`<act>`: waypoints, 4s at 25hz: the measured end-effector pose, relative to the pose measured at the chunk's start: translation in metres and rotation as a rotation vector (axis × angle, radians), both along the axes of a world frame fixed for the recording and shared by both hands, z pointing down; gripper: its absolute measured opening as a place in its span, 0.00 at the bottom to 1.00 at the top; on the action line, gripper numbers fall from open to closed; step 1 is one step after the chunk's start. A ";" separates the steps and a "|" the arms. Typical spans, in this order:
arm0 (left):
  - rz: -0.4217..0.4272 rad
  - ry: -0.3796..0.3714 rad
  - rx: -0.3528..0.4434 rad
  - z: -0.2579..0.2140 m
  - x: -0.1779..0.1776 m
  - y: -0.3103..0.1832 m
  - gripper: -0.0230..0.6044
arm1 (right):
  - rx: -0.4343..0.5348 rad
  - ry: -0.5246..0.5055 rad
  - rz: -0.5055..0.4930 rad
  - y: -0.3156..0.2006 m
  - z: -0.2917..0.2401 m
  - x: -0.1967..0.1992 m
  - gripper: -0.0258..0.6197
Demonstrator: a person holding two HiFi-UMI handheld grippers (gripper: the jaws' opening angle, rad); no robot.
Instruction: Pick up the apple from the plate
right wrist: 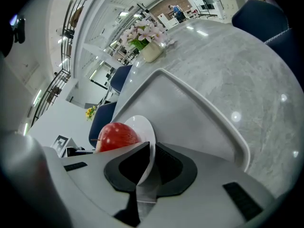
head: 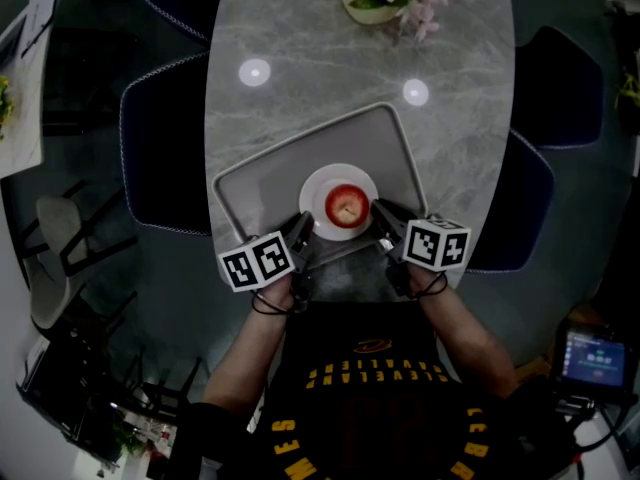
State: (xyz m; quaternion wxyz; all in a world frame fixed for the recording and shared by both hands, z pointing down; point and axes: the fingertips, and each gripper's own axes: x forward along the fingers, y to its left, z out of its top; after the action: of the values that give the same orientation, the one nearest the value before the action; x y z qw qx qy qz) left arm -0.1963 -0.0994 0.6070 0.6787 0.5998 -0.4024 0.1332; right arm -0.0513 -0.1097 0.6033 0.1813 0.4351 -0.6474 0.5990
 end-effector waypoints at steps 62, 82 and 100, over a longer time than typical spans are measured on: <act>0.227 -0.004 0.071 -0.016 0.220 0.133 0.10 | 0.065 -0.026 0.198 0.159 -0.008 0.220 0.11; 0.256 0.011 0.056 -0.003 0.234 0.133 0.10 | 0.066 -0.028 0.250 0.163 0.001 0.234 0.10; 0.272 0.012 0.032 0.011 0.236 0.137 0.10 | 0.044 -0.028 0.263 0.165 0.011 0.235 0.10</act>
State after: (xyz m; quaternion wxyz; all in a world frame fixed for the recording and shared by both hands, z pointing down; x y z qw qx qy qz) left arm 0.0399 0.0374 0.6175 0.6473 0.6601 -0.3154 0.2138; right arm 0.1840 0.0555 0.6142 0.0827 0.5116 -0.6003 0.6091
